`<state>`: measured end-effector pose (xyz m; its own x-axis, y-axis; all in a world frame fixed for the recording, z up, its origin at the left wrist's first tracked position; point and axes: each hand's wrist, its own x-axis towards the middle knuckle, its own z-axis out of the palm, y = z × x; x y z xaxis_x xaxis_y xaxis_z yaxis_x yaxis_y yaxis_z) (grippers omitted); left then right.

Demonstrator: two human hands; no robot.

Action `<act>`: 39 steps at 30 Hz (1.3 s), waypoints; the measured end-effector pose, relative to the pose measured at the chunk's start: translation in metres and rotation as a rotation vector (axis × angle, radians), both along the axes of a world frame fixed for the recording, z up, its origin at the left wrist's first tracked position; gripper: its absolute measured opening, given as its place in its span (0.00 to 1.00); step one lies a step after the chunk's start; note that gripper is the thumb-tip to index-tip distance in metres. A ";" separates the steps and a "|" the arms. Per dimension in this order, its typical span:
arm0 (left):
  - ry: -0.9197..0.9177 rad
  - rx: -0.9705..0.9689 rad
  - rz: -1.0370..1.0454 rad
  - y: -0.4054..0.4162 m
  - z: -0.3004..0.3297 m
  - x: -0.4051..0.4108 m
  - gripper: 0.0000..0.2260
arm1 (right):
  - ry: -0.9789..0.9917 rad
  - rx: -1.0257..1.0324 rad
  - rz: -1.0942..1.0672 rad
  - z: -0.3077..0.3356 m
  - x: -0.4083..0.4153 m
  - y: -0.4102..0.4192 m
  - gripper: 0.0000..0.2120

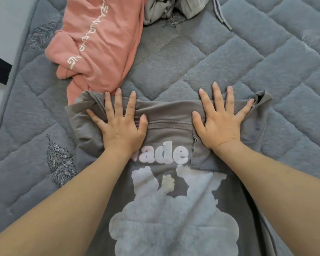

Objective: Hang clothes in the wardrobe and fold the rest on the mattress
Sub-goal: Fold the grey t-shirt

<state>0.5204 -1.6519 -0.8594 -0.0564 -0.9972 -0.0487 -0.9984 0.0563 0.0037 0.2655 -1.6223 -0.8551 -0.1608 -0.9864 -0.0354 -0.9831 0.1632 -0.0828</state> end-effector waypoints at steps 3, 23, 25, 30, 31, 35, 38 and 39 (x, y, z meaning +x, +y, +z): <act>-0.023 0.053 -0.001 -0.002 0.010 -0.002 0.32 | -0.018 0.027 -0.049 0.013 0.004 0.009 0.30; 0.536 0.948 0.846 0.247 0.112 0.110 0.08 | -0.706 1.067 -0.682 0.125 0.036 0.211 0.10; 0.851 0.851 0.939 0.222 0.122 0.096 0.06 | -0.967 0.853 -0.839 0.120 0.044 0.201 0.09; 1.103 0.709 0.772 0.185 0.123 0.074 0.15 | -1.332 0.486 -1.038 0.114 0.056 0.196 0.15; 0.970 0.795 0.676 0.191 0.120 0.076 0.22 | -1.276 0.642 -0.941 0.115 0.059 0.205 0.20; 0.367 0.885 0.475 0.226 0.093 0.092 0.35 | -0.900 1.283 -0.606 0.120 0.060 0.237 0.35; 0.050 0.872 0.340 0.242 0.094 0.097 0.23 | -0.567 1.626 -0.390 0.130 0.065 0.248 0.22; 0.105 0.926 0.355 0.244 0.098 0.099 0.16 | -0.592 1.678 -0.391 0.132 0.065 0.250 0.19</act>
